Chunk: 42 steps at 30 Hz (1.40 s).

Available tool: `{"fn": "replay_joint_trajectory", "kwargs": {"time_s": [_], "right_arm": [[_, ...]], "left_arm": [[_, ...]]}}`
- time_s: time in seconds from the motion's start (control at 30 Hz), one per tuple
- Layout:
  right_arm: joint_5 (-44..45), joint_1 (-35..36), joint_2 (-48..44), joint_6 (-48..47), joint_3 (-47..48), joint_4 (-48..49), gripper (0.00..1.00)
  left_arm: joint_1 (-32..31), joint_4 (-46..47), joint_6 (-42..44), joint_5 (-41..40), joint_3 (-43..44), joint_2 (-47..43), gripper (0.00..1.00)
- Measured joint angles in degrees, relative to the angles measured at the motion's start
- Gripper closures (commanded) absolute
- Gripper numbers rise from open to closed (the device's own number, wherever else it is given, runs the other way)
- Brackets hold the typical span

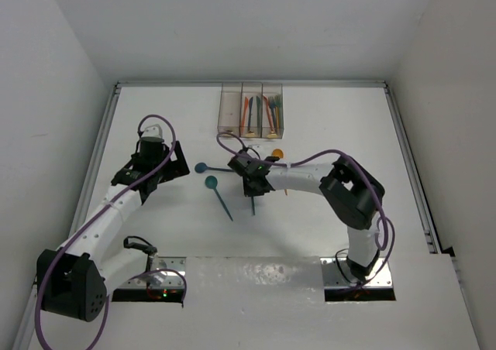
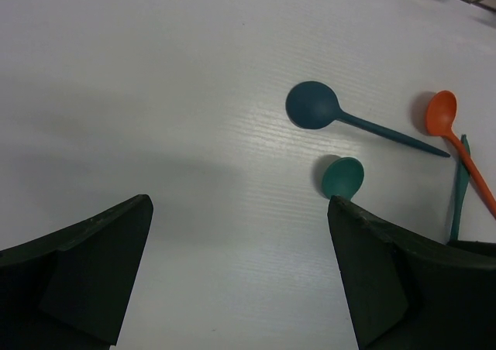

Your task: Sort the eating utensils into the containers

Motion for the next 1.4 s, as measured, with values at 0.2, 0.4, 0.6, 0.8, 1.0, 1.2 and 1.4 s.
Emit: {"fn": "replay_joint_trajectory", "kwargs": {"time_s": [0.2, 0.4, 0.6, 0.8, 1.0, 1.2, 1.4], "right_arm": [[-4.26, -0.04, -10.05, -6.43, -2.45, -1.44, 1.00], [-9.68, -0.07, -16.63, -11.06, -0.57, -4.52, 1.00], [-10.60, -0.07, -19.41, -14.86, -0.48, -10.14, 1.00], [-8.55, -3.98, -19.45, -18.69, 5.20, -11.63, 1.00], [-7.63, -14.21, -9.84, -19.82, 20.76, -8.15, 1.00], [-6.36, -18.10, 5.09, -20.72, 36.02, -1.70, 1.00], [-5.68, -19.91, 17.49, -20.90, 43.91, 5.22, 1.00]], "left_arm": [[0.00, 0.02, 0.00, 0.24, 0.00, -0.13, 0.05], [0.00, 0.02, 0.00, 0.48, 0.00, -0.13, 0.05], [0.00, 0.04, 0.02, 0.59, 0.00, -0.13, 0.06], [0.00, 0.11, 0.07, 1.14, 0.00, 0.20, 0.05], [0.00, 0.22, 0.17, 1.29, 0.00, 0.44, 0.05], [0.00, 0.42, 0.35, 1.68, 0.00, 1.29, 0.06], [0.00, 0.68, 0.55, 3.63, 0.00, 2.23, 0.11]]}}
